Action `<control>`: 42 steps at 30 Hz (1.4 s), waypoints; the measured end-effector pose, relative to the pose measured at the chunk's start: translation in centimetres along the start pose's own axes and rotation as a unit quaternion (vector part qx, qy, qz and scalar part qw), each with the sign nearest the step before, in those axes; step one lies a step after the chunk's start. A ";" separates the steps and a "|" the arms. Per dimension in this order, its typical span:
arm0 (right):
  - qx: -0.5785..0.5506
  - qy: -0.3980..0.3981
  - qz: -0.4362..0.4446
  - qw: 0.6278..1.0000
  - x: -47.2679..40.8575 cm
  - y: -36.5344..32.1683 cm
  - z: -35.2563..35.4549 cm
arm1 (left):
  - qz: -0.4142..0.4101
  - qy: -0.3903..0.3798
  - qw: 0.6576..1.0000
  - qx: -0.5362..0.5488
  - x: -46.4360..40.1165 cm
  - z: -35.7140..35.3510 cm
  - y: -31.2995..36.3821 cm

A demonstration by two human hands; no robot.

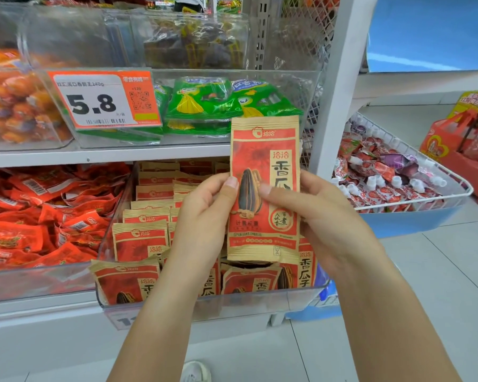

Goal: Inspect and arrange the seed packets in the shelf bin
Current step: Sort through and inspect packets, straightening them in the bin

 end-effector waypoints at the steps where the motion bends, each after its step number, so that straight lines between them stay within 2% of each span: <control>1: 0.016 -0.016 -0.009 1.000 0.0 0.1 0.0 | 0.003 0.013 1.000 0.007 -0.1 0.3 0.0; 4: 0.028 -0.032 -0.024 0.999 0.0 0.4 0.0 | 0.007 0.044 0.999 0.031 -0.2 0.9 0.1; 6: 0.025 -0.031 -0.018 0.999 0.0 0.5 0.0 | 0.004 0.038 0.999 0.037 -0.2 1.2 0.3; 12: -0.025 -0.010 0.016 1.000 0.0 0.1 0.4 | 0.002 -0.105 0.994 0.018 -0.2 1.4 0.6; 20: 0.024 0.032 0.030 0.999 0.2 -0.1 0.2 | -0.005 -0.086 0.996 0.000 0.2 1.0 0.6; 24: -0.012 0.058 0.032 0.998 0.4 -0.1 0.0 | -0.039 -0.092 0.992 -0.081 0.4 1.3 0.0; 29: -0.046 0.071 0.030 0.996 0.1 -0.1 0.1 | -0.134 -0.079 0.966 -0.209 0.8 0.1 0.1; 34: -0.034 0.045 0.028 0.998 -0.1 0.2 0.1 | -0.137 -0.090 0.970 -0.180 0.5 0.5 0.5; 42: 0.005 0.017 0.030 0.999 -0.1 0.2 0.2 | -0.099 -0.136 0.978 -0.124 0.3 1.7 0.6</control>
Point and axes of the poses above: each hand's wrist, its own x-axis away from the middle knuckle, its own z-axis out of the back of the hand, y = z × x, the point moved 3 cm from there along -x, towards the middle knuckle, and after that the axes turned 7 degrees about y, right-handed, at the moved point
